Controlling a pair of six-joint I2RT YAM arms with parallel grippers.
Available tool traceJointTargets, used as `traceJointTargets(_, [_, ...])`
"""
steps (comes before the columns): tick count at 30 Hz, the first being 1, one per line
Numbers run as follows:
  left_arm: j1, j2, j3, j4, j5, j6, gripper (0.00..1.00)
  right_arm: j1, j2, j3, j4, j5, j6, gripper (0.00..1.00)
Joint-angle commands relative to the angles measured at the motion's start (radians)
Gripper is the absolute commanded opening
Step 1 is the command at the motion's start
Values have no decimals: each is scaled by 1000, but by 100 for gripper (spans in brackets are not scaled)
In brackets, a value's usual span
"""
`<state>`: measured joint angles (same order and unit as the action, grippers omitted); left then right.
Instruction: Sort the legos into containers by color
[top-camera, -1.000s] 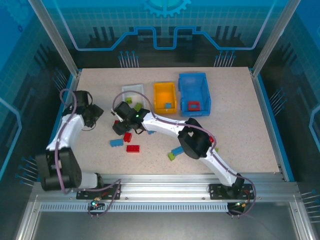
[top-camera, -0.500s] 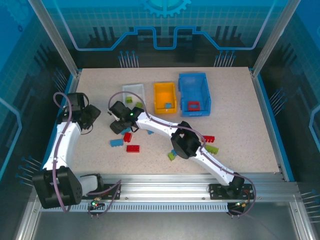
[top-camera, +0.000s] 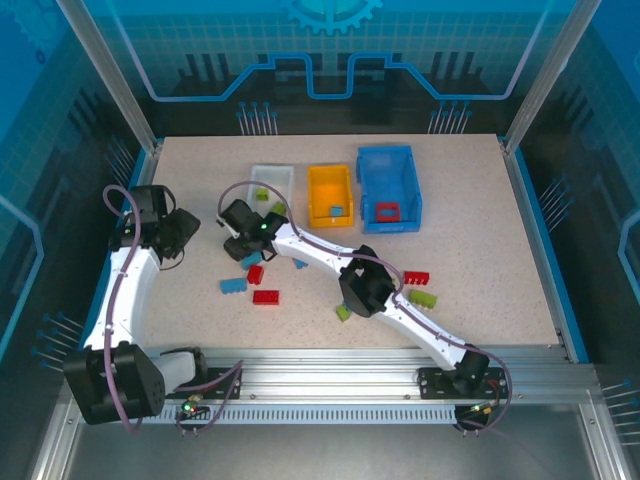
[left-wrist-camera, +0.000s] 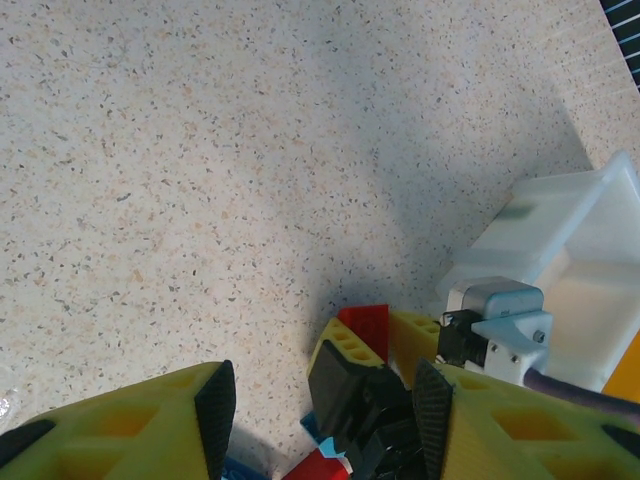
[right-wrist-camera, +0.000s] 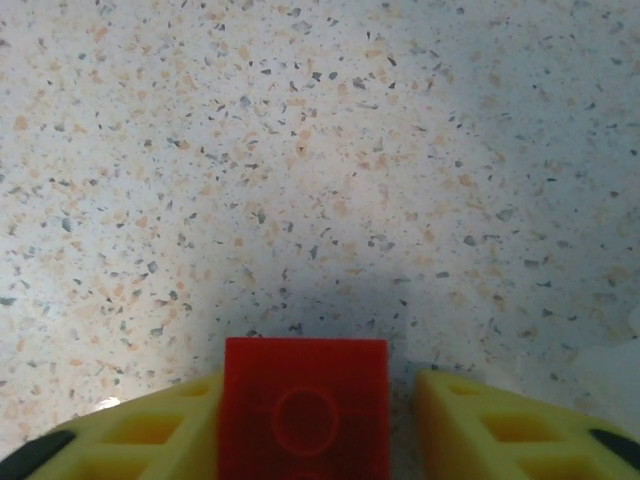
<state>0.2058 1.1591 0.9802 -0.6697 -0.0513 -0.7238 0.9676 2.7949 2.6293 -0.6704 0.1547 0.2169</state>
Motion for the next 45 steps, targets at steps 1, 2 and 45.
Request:
traceJointTargets(1, [1,-21,22,-16,26,23,54,10,-7,12,-22,-5,-3,41])
traceJointTargets(2, [2,-22,17,-12,28,21,54,14,-27,-4,-12,-2,-6,36])
traceJointTargets(45, [-1063,308,147,424,-132,76,59,-705,-579,-708,-47,95,311,33])
